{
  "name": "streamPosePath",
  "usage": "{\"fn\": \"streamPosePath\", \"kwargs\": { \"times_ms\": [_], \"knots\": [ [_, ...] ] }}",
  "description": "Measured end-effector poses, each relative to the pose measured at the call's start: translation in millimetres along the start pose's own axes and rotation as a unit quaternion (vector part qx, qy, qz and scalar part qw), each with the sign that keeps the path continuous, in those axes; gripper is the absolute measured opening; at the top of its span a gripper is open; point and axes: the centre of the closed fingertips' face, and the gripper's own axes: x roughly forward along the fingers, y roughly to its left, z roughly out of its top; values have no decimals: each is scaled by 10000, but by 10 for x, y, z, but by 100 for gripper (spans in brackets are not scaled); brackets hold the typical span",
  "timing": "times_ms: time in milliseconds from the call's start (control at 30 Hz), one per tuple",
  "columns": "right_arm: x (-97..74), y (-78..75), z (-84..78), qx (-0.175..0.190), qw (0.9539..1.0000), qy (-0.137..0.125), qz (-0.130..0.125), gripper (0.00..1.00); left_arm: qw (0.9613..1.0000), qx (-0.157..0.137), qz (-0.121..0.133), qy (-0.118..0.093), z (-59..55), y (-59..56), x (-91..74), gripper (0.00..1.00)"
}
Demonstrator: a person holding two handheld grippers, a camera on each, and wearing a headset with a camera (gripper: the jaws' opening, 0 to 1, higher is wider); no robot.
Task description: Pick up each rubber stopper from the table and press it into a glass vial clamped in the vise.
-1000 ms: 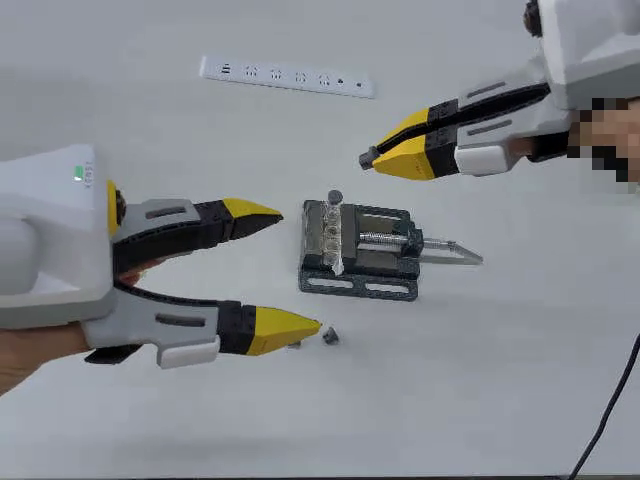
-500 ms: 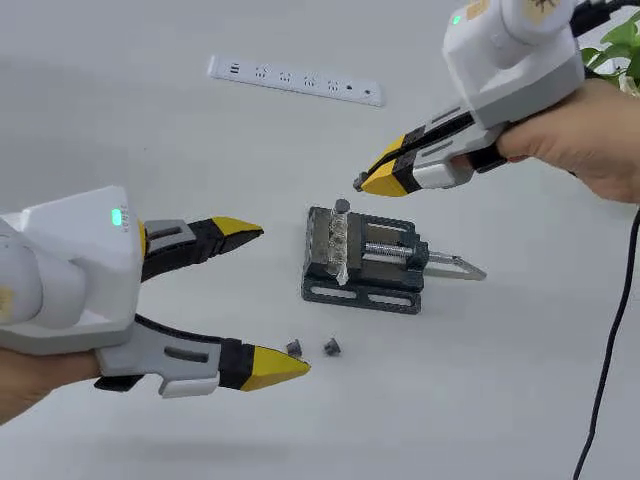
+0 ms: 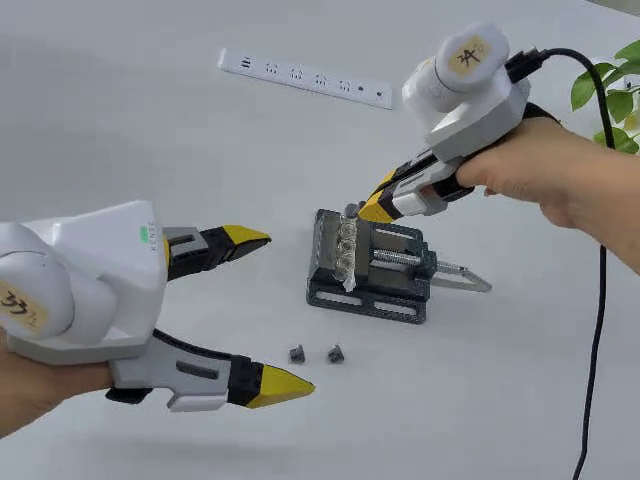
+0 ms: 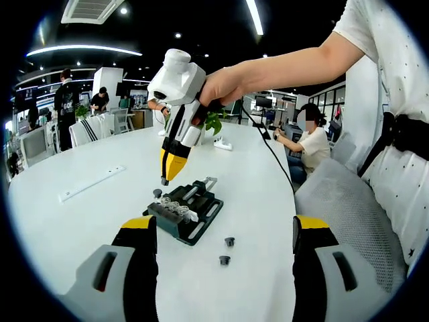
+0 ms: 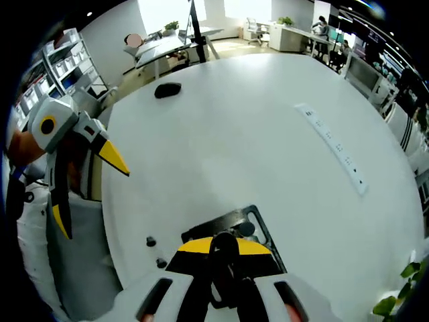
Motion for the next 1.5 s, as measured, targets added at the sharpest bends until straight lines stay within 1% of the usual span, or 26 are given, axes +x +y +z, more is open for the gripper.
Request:
{"fn": "streamPosePath", "kwargs": {
  "times_ms": [33,67,133,267,367,500,600,700,967,1167,1500],
  "knots": [
    [23,-33,-6,128,9999,9,-52,6,10000,-16,-13,-27,4,-2,-1,83],
    [41,-51,-6,181,9998,17,-48,6,10000,-8,-11,-35,2,1,-2,83],
    [50,-21,-23,314,9995,28,-81,6,10000,-2,-17,-46,-5,8,-1,83],
    [133,-33,-62,400,9991,116,-87,6,9999,-26,-48,-93,-13,14,10,83],
    [140,-22,-73,443,9989,147,-97,6,9999,-54,-87,-97,-37,9,27,83],
    [196,-80,-117,598,9979,189,-153,6,9998,-67,-115,-144,-32,-3,38,83],
    [200,-37,-142,658,9974,241,-148,6,9997,-99,-143,-159,-43,-9,46,83],
    [235,-39,-151,679,9972,265,-140,6,9997,-113,-176,-158,-56,-19,54,83],
    [249,-6,-137,720,9968,307,-157,6,9995,-159,-215,-187,-76,-41,68,83],
    [281,-16,-167,705,9967,378,-133,6,9994,-191,-204,-218,-84,-45,57,83],
    [292,-57,-147,630,9968,453,-182,5,9992,-239,-214,-234,-92,-59,66,82]
  ]
}}
